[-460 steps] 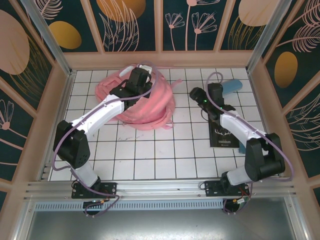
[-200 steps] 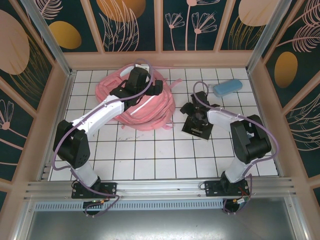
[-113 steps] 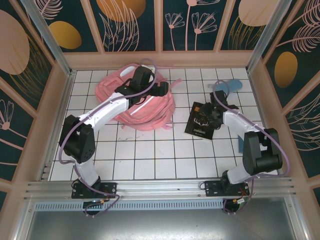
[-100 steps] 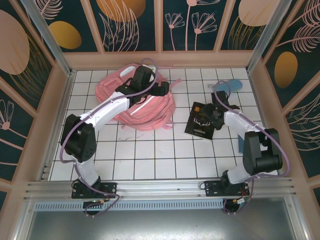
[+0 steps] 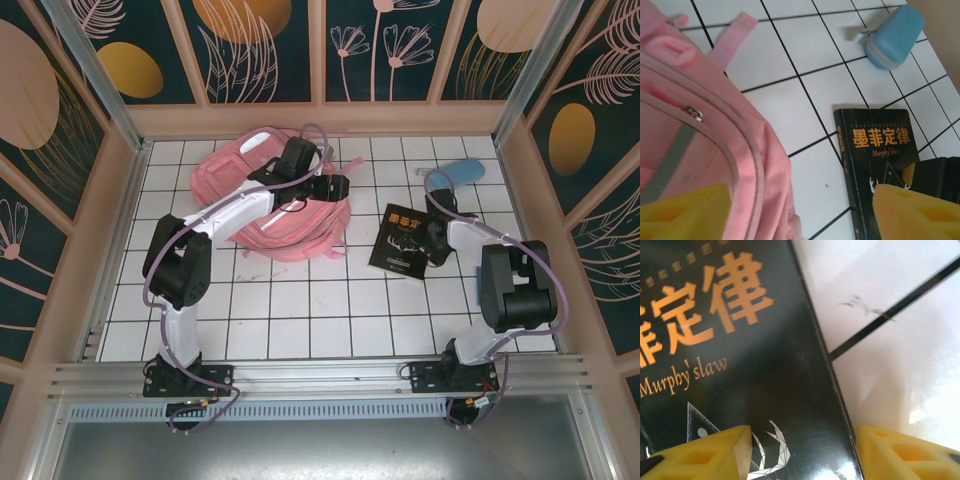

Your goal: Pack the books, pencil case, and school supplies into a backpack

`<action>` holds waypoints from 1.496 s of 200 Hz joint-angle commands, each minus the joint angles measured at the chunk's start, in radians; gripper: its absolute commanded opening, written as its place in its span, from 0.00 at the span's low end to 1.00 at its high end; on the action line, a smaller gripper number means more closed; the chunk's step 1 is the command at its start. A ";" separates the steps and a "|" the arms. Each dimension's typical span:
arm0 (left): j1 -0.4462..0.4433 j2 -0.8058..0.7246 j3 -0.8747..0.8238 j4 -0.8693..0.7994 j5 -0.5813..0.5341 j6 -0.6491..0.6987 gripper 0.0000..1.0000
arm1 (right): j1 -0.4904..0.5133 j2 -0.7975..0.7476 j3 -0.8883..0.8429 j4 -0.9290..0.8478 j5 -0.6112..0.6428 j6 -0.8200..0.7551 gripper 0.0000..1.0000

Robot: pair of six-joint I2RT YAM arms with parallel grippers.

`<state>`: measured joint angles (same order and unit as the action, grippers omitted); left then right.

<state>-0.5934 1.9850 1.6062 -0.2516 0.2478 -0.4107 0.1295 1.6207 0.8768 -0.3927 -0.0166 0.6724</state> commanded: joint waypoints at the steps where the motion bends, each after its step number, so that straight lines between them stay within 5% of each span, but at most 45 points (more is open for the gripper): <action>1: -0.016 0.040 0.049 -0.039 0.063 -0.008 0.67 | 0.031 0.050 0.015 -0.006 -0.020 -0.049 0.47; 86: -0.126 0.249 0.180 -0.094 0.093 -0.009 0.41 | 0.123 0.125 0.106 -0.021 -0.025 -0.115 0.30; 148: -0.161 0.388 0.260 -0.127 0.028 0.005 0.16 | 0.150 0.096 0.134 -0.006 -0.089 -0.123 0.29; 228: -0.161 0.430 0.224 -0.150 0.000 -0.008 0.13 | 0.153 0.028 0.176 0.002 -0.198 -0.082 0.27; 284: -0.161 0.434 0.224 -0.150 0.015 0.002 0.13 | 0.167 0.033 0.208 -0.034 -0.173 -0.068 0.17; 299: -0.161 0.432 0.229 -0.153 0.021 0.001 0.13 | 0.167 0.039 0.210 -0.032 -0.176 -0.065 0.07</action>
<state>-0.7574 2.3619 1.8351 -0.3458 0.2691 -0.4137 0.2699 1.6768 1.0473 -0.4477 -0.1154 0.5919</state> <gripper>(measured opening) 0.127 0.147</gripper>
